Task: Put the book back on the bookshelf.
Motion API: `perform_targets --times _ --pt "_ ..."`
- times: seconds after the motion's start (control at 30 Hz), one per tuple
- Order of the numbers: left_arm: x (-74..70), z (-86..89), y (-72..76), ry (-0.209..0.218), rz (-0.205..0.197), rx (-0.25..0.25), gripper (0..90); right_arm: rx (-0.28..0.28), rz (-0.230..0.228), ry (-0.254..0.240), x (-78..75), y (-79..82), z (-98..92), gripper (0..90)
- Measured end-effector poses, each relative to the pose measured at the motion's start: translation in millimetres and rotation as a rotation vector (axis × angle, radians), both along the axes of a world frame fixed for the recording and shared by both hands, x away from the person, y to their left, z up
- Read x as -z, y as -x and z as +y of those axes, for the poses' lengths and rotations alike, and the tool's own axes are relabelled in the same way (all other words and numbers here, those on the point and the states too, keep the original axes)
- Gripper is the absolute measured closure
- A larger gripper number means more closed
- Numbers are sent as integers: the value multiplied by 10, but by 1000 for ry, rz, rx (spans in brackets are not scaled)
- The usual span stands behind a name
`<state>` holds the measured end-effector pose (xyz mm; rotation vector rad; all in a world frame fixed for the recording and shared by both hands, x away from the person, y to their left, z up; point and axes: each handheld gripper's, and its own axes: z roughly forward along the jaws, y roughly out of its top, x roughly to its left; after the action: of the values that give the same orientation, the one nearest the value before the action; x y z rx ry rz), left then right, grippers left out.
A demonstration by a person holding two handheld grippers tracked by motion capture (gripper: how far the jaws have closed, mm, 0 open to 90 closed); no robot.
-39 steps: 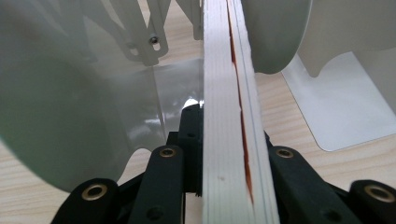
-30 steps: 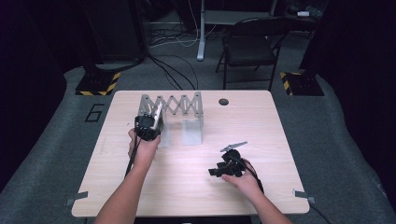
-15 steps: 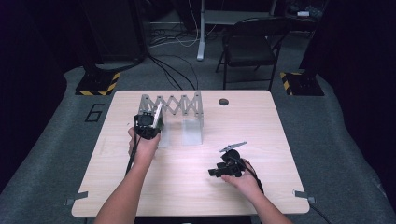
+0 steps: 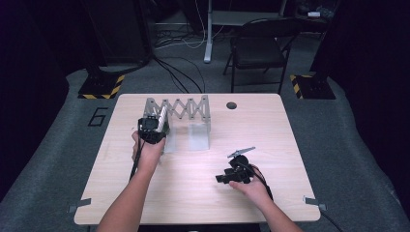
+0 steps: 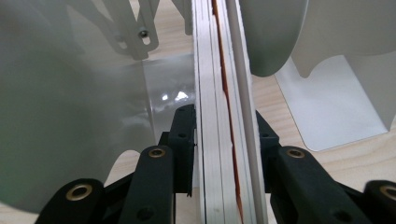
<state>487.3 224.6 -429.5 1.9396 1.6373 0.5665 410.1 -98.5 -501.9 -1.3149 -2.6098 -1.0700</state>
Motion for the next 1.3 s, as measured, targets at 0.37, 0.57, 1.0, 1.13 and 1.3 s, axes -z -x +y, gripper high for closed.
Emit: perform_targets --times 0.37,0.57,1.0,1.13,1.3 --pt "-78 31 47 -6 -26 7 676 3 -1 4 2 2 5 447" --pt "-108 39 67 -8 -52 5 640 3 0 5 3 0 5 447" --pt "-220 62 105 -10 -84 13 602 -2 1 4 14 -3 8 446" --pt "-231 57 111 -6 -87 21 595 -3 3 4 15 -3 9 446" --pt "-252 32 127 -9 -94 33 576 -1 5 3 16 -5 7 447"
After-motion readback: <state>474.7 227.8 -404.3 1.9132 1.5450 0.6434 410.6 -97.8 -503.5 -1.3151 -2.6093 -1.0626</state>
